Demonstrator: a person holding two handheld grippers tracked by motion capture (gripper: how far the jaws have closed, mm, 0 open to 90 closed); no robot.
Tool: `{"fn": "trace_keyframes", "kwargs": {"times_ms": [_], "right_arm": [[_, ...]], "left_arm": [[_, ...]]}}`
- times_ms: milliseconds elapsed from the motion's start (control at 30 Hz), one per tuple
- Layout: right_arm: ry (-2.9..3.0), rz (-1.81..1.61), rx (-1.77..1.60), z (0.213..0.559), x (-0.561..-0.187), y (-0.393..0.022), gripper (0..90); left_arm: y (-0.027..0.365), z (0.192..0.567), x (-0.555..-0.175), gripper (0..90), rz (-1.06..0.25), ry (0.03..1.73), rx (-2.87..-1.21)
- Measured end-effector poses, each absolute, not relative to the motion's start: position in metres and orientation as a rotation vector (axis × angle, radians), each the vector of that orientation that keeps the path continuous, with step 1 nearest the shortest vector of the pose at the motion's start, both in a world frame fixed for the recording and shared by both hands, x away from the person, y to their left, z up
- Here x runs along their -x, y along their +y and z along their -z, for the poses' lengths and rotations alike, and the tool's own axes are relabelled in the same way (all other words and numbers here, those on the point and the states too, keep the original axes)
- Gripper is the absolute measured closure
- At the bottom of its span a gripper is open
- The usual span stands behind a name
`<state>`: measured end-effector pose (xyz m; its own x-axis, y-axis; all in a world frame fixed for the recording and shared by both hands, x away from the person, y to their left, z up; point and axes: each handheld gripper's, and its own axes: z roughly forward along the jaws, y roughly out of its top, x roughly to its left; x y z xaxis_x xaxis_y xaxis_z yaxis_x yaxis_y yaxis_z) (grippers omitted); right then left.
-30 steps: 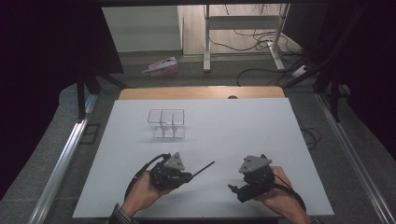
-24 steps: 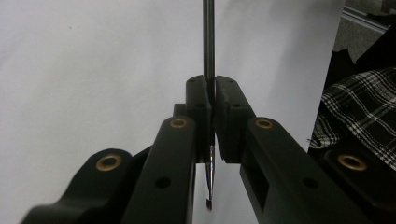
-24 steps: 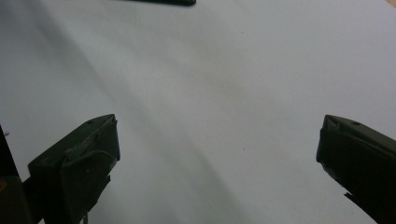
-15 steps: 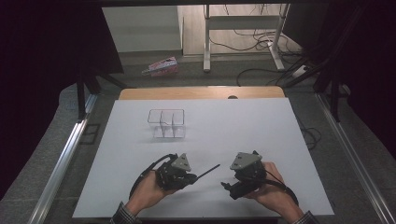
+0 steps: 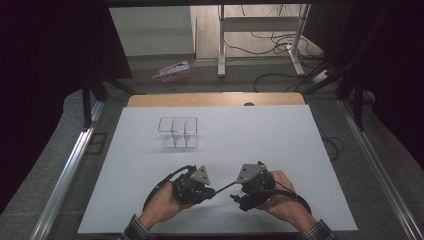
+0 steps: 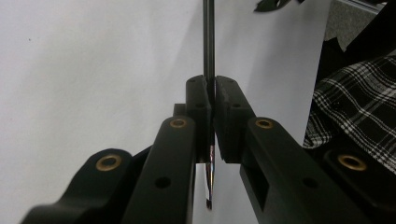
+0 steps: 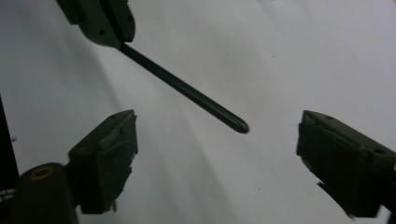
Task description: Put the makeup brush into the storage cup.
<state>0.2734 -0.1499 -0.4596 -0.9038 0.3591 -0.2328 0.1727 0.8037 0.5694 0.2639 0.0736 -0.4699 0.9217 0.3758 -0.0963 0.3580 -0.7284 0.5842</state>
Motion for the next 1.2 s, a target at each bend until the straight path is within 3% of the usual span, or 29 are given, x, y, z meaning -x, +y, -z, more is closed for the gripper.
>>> {"fn": "trace_keyframes", "kwargs": {"times_ms": [233, 400, 733, 800, 1067, 1200], "right_arm": [[2.676, -0.773, -0.347, 0.458, -0.277, -0.144, 23.0], [2.697, -0.754, -0.281, 0.459, -0.277, -0.139, 33.9], [2.815, -0.638, -0.141, 0.464, -0.275, -0.14, 79.1], [2.904, -0.664, -0.12, 0.466, -0.275, -0.141, 84.4], [2.91, -0.697, -0.232, 0.464, -0.278, -0.15, 84.4], [2.893, -0.708, -0.262, 0.463, -0.278, -0.152, 84.4]], "left_arm": [[0.067, 0.469, -0.263, 85.5, -0.033, 0.498, -2.474], [0.064, 0.469, -0.262, 85.4, -0.033, 0.487, -2.486], [0.071, 0.468, -0.266, 81.7, -0.079, 0.546, -2.46], [0.078, 0.466, -0.269, 78.1, -0.088, 0.577, -2.406], [0.088, 0.464, -0.27, 39.6, -0.171, 0.637, -2.336], [0.09, 0.464, -0.269, 24.9, -0.197, 0.668, -2.316]]}}
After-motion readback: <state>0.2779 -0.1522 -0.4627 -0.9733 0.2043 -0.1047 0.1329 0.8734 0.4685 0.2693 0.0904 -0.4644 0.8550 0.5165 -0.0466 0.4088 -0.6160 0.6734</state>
